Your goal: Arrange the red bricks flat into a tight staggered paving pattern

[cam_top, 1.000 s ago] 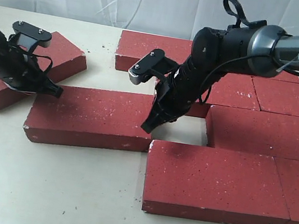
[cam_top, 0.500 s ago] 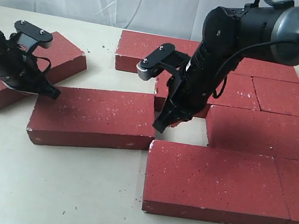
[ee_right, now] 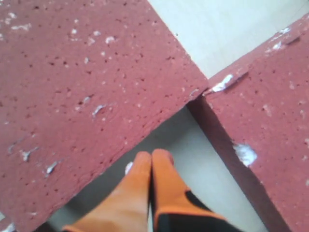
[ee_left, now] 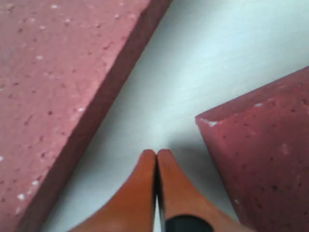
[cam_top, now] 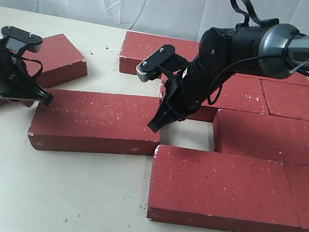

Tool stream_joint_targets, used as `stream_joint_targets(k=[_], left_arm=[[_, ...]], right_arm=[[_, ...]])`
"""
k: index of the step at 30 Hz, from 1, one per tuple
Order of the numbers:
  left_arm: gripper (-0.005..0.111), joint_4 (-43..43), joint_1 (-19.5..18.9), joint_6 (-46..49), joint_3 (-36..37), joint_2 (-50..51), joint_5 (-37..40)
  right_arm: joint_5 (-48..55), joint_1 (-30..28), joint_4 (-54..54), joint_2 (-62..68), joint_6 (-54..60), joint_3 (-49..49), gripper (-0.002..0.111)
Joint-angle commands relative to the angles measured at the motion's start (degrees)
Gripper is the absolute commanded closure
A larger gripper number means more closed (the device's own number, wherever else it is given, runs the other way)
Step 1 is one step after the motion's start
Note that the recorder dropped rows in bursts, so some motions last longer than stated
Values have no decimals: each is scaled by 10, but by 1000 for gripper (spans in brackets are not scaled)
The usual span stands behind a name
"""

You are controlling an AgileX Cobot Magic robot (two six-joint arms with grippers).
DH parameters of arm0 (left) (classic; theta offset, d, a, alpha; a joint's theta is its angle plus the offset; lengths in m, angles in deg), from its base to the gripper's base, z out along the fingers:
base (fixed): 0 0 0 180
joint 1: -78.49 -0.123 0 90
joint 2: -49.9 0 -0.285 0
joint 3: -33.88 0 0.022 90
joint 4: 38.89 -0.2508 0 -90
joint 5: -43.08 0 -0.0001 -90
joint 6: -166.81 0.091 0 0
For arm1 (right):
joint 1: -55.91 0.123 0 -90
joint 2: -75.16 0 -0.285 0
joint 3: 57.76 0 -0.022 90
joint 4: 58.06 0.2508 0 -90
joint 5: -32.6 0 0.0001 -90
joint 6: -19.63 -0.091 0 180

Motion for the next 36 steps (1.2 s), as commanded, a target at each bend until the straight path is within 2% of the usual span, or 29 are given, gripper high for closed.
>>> stream_joint_targets(k=[1, 10, 15, 20, 36], left_arm=[[107, 16, 29, 4, -2, 9, -30], [107, 33, 43, 5, -2, 12, -66], [107, 33, 43, 31, -2, 12, -26], [107, 34, 43, 31, -2, 12, -47], [107, 17, 43, 31, -2, 12, -22]], right_arm=[[11, -2, -2, -1, 0, 1, 109], [65, -2, 5, -1, 0, -12, 109], [71, -2, 26, -1, 6, -16, 109], [83, -1, 79, -1, 62, -16, 109], [132, 11, 72, -16, 70, -16, 109]])
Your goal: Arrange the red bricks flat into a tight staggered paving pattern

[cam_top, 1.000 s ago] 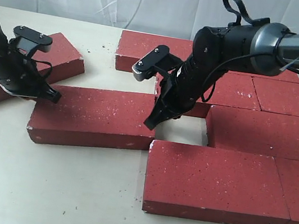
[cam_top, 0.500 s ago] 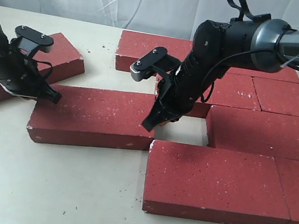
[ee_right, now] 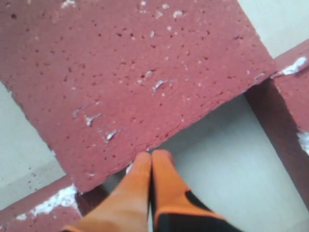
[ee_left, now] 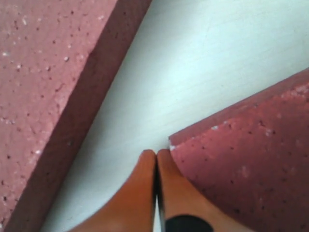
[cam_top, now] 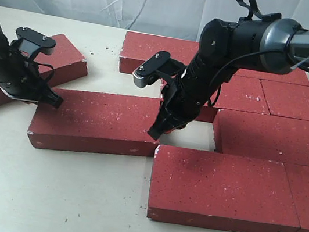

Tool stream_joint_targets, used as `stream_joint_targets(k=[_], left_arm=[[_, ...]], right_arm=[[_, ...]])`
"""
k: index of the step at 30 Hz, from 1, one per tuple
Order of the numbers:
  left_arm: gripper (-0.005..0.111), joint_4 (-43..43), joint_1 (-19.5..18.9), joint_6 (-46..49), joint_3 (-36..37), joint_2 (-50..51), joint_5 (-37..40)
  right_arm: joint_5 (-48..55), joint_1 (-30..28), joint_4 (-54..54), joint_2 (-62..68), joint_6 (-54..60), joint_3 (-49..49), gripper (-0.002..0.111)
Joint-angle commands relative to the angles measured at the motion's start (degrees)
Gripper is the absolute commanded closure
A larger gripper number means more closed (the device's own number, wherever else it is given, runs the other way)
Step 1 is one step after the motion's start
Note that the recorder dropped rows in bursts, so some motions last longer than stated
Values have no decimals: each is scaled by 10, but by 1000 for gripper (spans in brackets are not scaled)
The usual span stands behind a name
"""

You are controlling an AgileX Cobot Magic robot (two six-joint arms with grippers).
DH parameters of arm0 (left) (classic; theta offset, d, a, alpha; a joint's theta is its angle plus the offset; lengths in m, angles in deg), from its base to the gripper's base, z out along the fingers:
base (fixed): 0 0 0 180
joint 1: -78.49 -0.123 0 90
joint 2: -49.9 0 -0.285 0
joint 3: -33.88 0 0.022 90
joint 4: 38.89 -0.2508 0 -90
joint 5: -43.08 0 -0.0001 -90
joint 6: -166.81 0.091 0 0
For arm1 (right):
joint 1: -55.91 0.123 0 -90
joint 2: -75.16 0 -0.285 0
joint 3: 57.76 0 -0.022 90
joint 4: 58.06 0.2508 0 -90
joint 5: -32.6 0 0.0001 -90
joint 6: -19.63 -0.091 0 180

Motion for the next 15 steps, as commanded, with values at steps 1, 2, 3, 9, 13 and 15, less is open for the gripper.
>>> stream_joint_targets(k=[1, 2, 3, 9, 13, 15], left_arm=[[107, -12, 8, 2, -2, 2, 15], [107, -15, 6, 2, -2, 2, 8], [107, -17, 4, 2, -2, 2, -9], [107, -26, -5, 0, -2, 2, -27], [107, -26, -5, 0, -2, 2, -44], [107, -26, -5, 0, -2, 2, -47]], right_arm=[[31, 7, 12, -17, 6, -2, 109], [29, 7, 12, -17, 6, -2, 109], [24, 7, -1, -17, 2, -2, 109], [-14, 7, -162, -17, -170, -2, 109], [-88, 7, -164, -1, -206, -2, 109], [-108, 6, -182, 26, -206, -2, 109]])
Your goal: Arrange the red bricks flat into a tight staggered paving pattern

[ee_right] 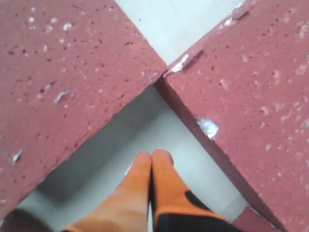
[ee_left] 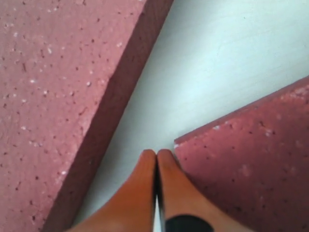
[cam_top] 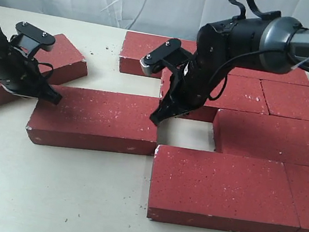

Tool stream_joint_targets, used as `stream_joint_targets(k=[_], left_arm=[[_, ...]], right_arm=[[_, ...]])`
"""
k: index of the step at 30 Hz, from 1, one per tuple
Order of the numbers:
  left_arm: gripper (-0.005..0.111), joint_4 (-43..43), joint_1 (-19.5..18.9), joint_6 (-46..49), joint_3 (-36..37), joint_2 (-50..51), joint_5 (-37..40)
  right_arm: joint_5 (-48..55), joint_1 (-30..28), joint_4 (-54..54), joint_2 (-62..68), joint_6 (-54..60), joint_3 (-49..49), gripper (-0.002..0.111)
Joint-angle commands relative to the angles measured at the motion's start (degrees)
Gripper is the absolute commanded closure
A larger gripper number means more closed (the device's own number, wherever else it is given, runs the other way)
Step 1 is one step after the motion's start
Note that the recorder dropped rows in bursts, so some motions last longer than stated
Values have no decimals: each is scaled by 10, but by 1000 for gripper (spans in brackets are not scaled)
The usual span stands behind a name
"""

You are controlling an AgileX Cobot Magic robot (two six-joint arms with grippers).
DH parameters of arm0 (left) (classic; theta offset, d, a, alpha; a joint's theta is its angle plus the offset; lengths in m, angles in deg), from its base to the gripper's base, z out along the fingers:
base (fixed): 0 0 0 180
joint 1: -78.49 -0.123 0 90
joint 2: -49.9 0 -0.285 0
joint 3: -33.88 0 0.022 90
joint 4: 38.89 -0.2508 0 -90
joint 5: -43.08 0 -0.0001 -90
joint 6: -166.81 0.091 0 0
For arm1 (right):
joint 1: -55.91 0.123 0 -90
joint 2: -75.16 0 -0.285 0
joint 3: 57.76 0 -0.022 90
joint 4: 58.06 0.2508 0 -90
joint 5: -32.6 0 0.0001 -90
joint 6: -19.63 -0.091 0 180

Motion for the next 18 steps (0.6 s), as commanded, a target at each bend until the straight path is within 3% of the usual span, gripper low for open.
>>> stream_joint_targets(k=[1, 7, 18], left_arm=[[107, -1, -1, -1, -2, 2, -13], [107, -3, -1, -1, -2, 2, -10], [107, 3, -1, -1, -2, 2, -5]], right_arm=[[-46, -2, -29, 40, -8, -2, 109], [-84, -4, -22, 54, -8, -2, 109], [-54, 8, -5, 33, -7, -2, 109]])
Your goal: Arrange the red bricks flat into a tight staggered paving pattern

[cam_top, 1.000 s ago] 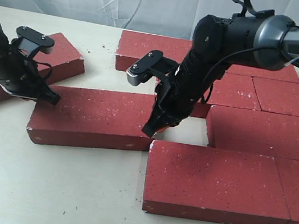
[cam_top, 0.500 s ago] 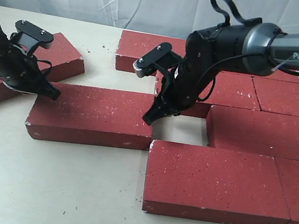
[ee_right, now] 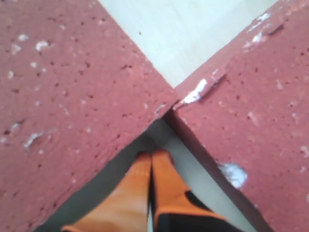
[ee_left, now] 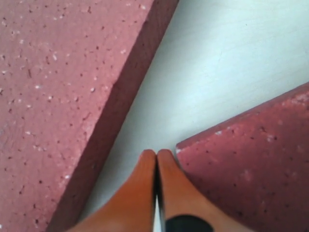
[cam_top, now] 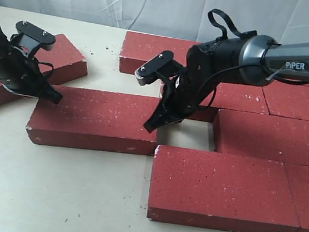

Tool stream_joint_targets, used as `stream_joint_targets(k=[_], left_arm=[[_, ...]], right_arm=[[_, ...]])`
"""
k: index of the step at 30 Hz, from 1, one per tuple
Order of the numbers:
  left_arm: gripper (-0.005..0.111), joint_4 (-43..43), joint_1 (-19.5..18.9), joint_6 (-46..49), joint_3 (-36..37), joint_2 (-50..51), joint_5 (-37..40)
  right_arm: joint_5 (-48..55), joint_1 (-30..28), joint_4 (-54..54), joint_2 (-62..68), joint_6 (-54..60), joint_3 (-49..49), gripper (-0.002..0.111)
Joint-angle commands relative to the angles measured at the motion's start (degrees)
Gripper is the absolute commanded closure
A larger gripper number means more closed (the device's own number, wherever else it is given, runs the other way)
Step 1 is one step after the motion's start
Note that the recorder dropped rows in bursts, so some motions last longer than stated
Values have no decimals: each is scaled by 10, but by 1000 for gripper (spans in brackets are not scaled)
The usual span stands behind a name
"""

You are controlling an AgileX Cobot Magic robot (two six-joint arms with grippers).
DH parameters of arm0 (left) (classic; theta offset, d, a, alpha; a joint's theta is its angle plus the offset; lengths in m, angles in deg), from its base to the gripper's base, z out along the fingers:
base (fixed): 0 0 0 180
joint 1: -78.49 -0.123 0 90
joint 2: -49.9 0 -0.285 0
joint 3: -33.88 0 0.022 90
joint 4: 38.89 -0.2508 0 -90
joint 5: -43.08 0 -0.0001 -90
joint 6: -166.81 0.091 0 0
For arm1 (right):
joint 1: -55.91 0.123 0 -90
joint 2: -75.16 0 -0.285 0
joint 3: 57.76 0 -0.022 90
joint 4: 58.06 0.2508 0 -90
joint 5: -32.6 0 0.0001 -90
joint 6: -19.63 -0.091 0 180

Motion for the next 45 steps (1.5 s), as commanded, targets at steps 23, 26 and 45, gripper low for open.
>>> stream_joint_targets(k=[23, 26, 45], left_arm=[[107, 4, -1, -1, -2, 2, 14], [107, 15, -1, -1, -2, 2, 4], [107, 28, 2, 0, -2, 2, 21]], right_arm=[[78, 31, 9, -40, 33, -2, 109], [47, 30, 9, -40, 33, -2, 109], [91, 30, -80, -48, -14, -2, 109]])
